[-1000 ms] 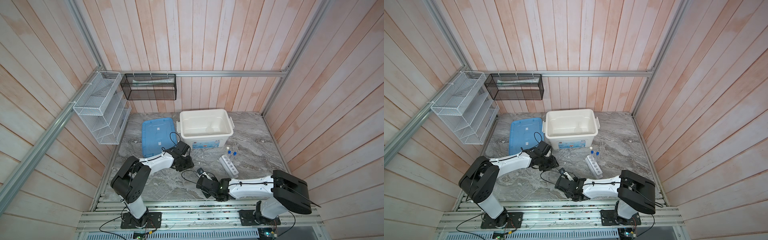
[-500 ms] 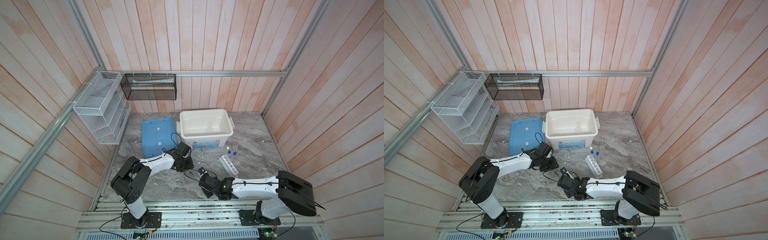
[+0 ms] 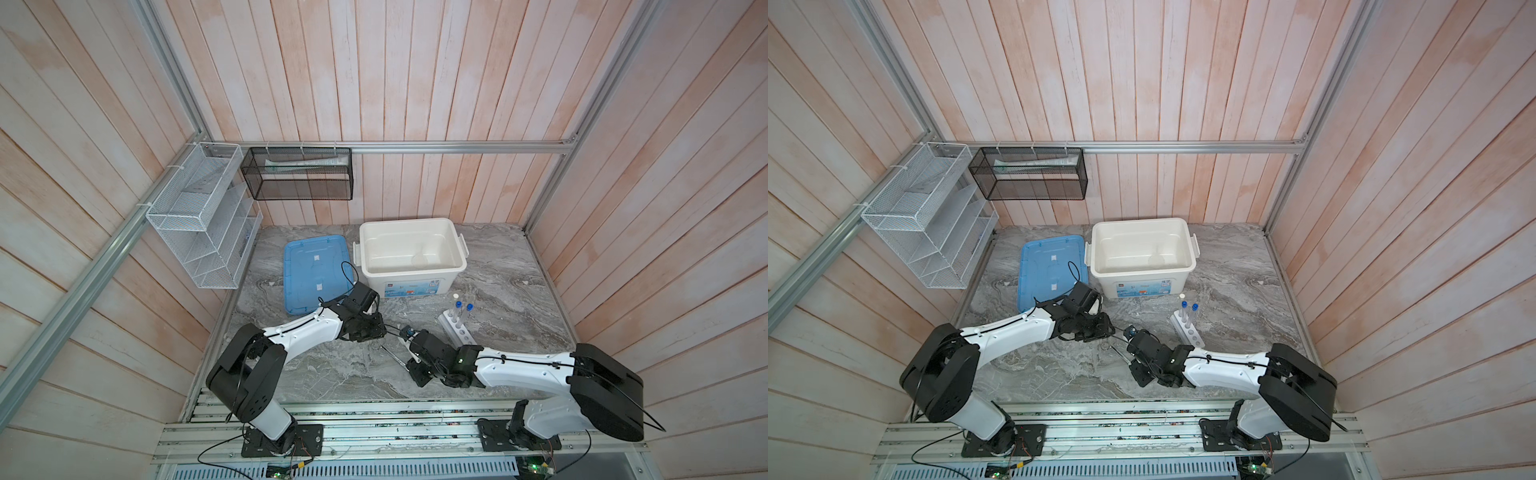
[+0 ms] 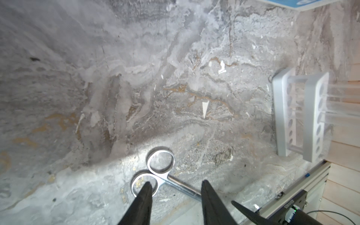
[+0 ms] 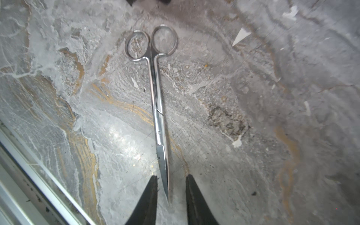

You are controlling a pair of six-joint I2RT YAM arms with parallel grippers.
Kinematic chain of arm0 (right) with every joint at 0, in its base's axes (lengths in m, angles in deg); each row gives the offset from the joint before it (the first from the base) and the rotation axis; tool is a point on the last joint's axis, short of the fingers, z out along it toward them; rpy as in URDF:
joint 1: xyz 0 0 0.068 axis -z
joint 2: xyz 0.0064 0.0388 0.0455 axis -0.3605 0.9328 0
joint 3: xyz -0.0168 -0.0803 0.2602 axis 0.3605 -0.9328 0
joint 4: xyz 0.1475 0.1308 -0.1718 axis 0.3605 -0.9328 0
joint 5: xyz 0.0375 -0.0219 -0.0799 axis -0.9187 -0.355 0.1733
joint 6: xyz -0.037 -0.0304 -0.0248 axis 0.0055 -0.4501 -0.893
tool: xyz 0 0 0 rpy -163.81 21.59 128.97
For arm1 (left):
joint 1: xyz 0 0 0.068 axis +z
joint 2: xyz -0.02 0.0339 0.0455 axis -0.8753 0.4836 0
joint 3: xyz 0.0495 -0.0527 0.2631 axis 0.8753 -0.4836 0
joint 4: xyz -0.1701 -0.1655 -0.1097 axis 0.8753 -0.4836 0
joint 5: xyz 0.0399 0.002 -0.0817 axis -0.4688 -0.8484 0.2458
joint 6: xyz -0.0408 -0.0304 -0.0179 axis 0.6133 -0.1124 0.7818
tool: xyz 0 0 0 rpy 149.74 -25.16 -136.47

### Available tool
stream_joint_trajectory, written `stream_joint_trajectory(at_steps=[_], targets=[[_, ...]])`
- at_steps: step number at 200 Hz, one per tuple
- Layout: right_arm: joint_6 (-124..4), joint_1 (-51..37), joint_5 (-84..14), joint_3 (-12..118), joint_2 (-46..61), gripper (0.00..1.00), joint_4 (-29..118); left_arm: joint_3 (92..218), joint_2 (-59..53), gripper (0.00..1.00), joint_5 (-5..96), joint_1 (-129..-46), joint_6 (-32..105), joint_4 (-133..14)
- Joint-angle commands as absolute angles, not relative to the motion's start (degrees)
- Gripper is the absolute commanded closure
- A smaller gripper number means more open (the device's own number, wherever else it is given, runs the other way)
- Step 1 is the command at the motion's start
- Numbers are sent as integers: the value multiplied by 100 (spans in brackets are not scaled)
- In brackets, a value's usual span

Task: Organize the chemistry lab equipment

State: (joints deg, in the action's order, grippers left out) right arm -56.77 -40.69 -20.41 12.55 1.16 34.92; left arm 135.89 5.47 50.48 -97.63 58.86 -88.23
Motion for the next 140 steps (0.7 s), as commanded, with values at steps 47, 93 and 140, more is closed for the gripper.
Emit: stream_joint_trajectory(at_steps=[47,93,140], targets=[[-6076,-3951,-2098,1552,565,73,3586,12936,167,55,5020,-9588,5759,-9032],[-5908,-3859,-2084,1274,448,84,3760,12726,46,54,5311,-9327,5853,-8802],[-5770,-3856,-2178,1171,393,90,3749,12691,99,54,5452,-9272,5871,-8654]])
